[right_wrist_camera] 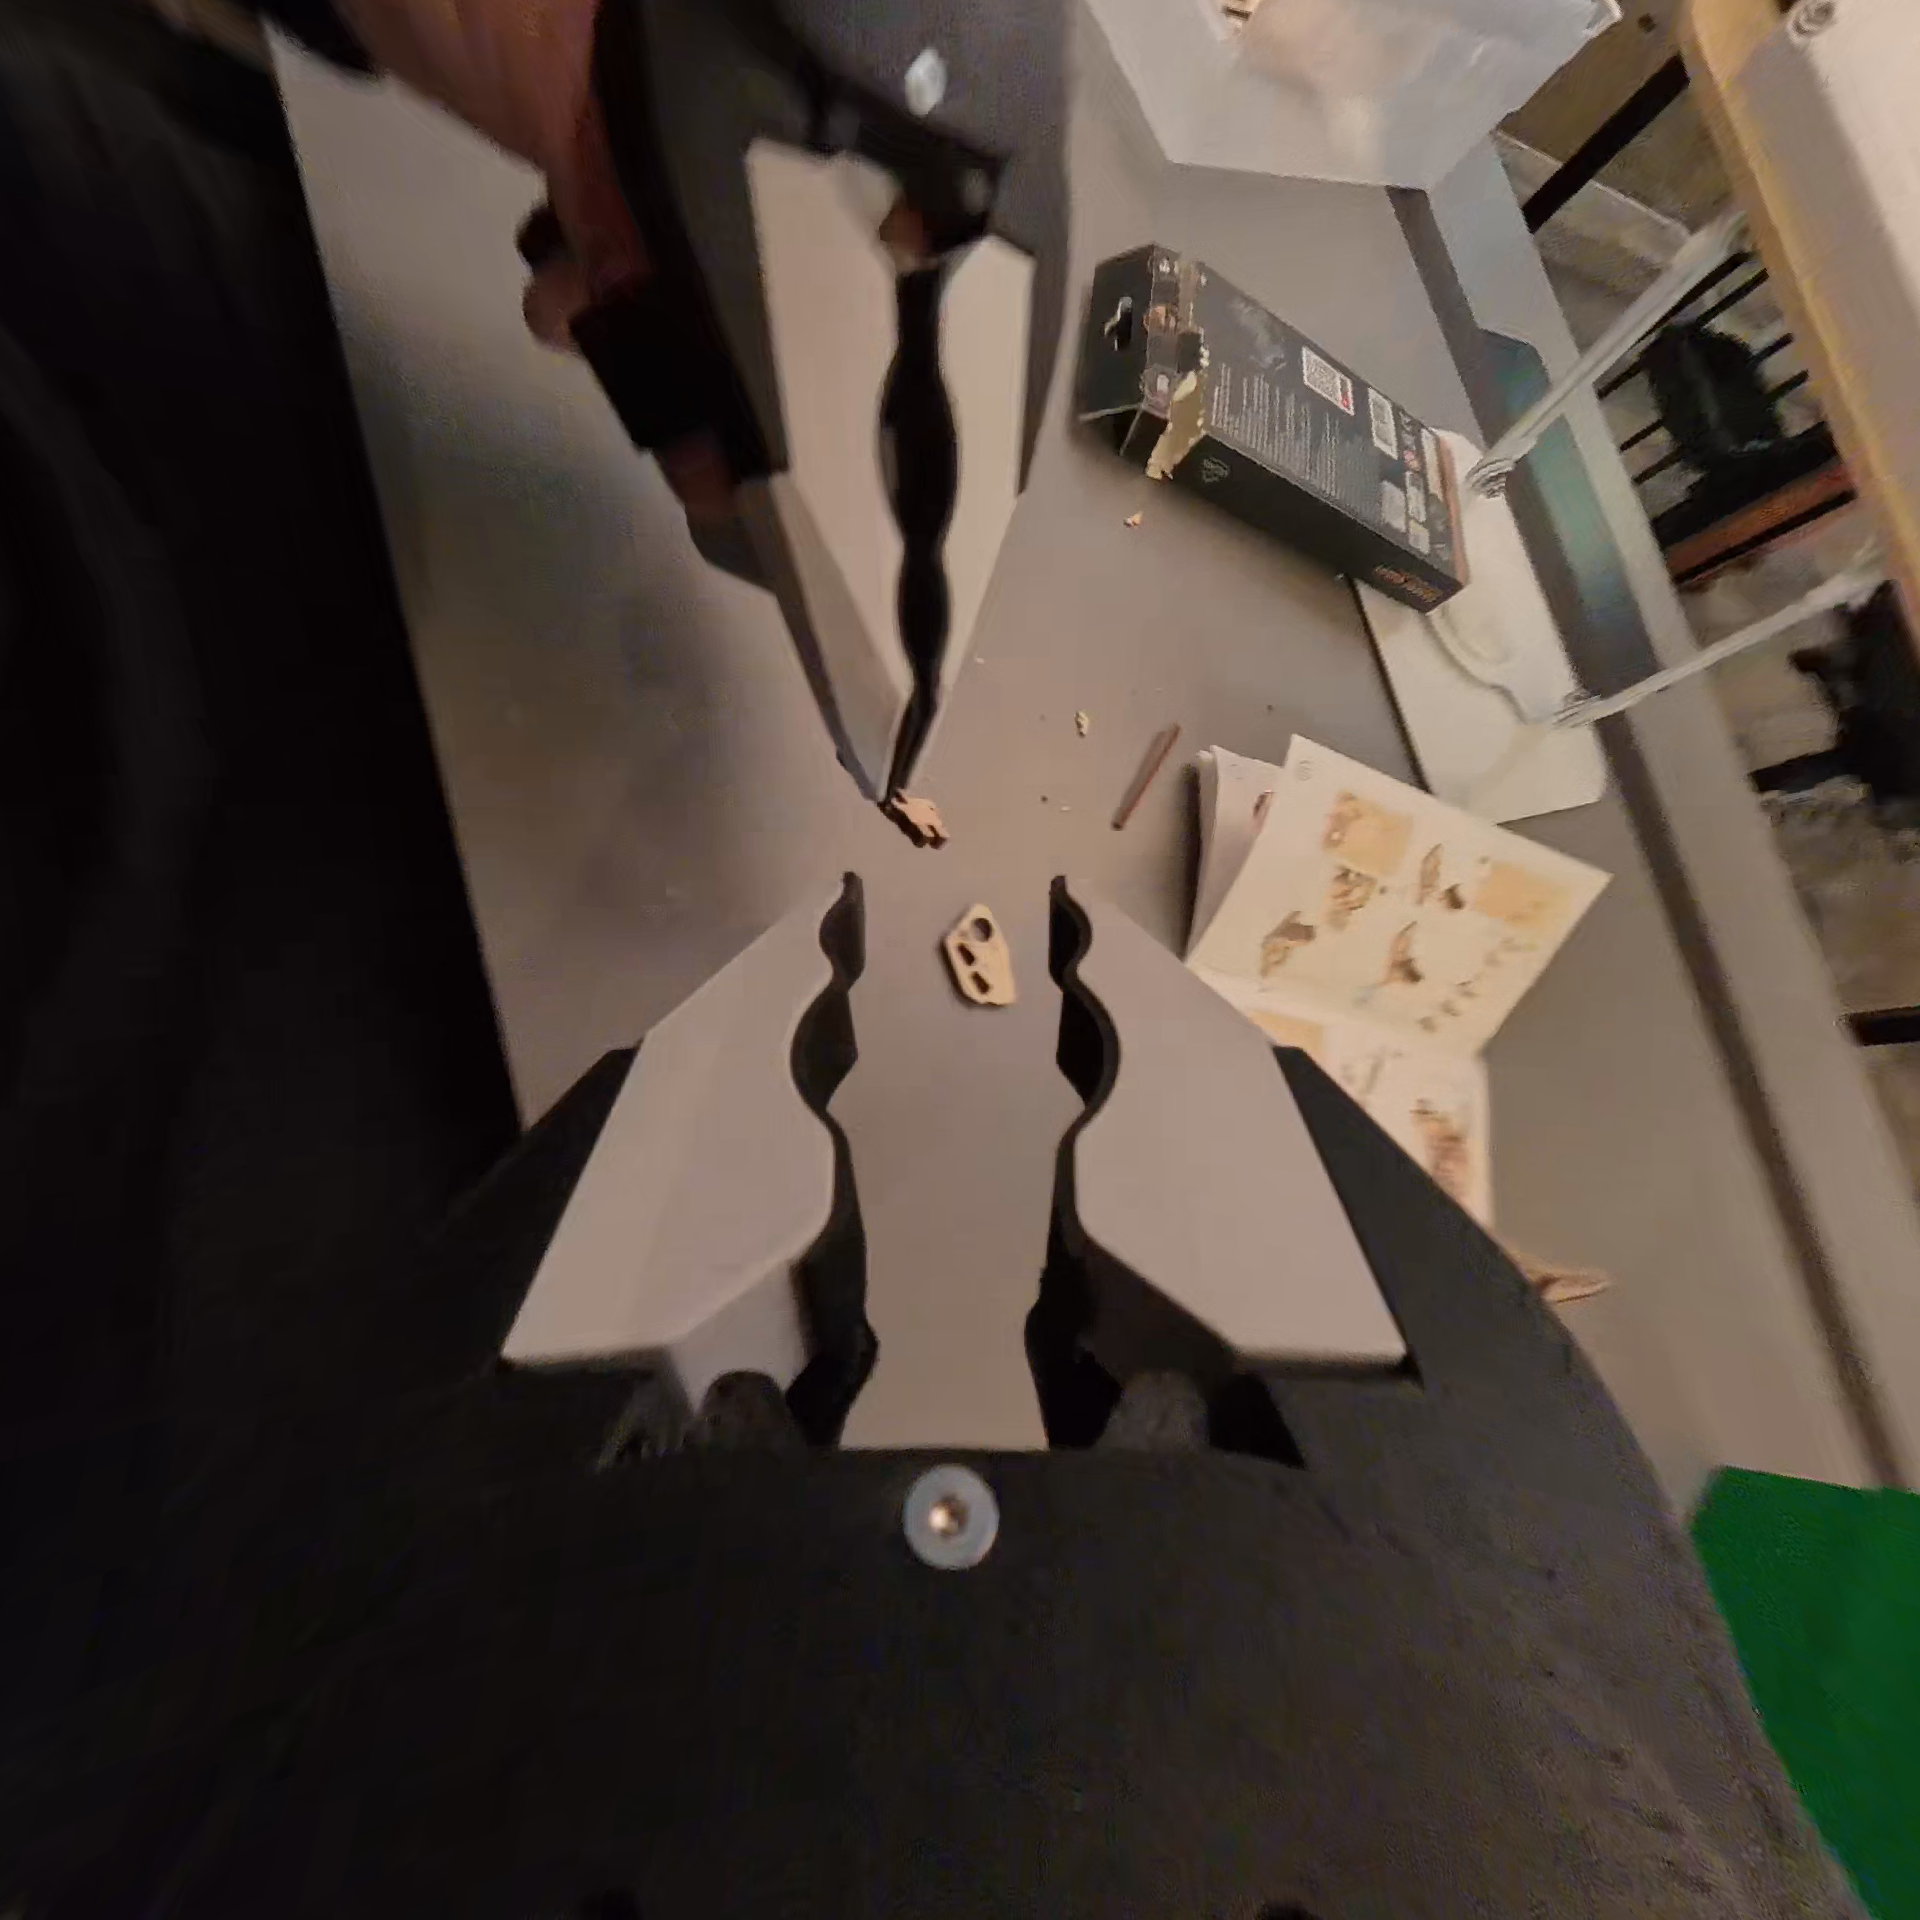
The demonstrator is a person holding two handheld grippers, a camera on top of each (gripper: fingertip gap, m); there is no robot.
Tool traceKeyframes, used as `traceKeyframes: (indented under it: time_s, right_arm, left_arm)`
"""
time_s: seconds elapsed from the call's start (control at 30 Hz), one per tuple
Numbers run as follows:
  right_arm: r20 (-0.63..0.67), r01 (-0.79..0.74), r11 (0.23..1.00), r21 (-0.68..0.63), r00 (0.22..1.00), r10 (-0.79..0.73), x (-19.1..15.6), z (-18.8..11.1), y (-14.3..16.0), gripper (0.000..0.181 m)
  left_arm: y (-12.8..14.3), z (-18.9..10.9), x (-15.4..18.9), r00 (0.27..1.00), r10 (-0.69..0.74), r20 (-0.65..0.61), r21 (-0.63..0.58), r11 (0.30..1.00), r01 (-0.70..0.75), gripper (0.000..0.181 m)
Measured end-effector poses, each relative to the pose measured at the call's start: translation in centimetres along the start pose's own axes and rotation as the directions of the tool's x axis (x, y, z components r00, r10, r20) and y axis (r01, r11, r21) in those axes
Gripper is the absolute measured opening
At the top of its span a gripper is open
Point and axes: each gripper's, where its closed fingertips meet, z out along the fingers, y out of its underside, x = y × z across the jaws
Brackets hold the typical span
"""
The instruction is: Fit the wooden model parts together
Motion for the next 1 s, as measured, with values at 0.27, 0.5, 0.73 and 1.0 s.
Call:
traceKeyframes:
  time_s: [0.27,0.5,0.73,1.0]
  right_arm:
    - [-0.055,0.107,0.993,-0.058,0.992,-0.110,1.7,1.7,1.3,0.011]
    - [-0.073,0.054,0.998,-0.014,0.996,-0.055,2.6,1.2,2.1,0.000]
    - [0.126,-0.365,0.919,0.152,0.929,0.348,4.3,-0.8,3.2,0.017]
    - [0.153,-0.407,0.892,0.195,0.911,0.383,5.5,-1.3,4.1,0.027]
  left_arm:
    - [-3.1,0.4,0.1,0.990,-0.107,-0.088,0.054,0.992,0.112,0.003]
    - [-3.9,1.1,-0.6,0.979,-0.161,-0.126,0.089,0.981,0.173,0.003]
    - [-5.5,1.6,-1.1,0.992,0.105,-0.074,0.103,0.990,-0.097,0.004]
    - [-6.7,2.8,-1.8,0.901,0.432,0.038,0.004,0.902,-0.432,0.004]
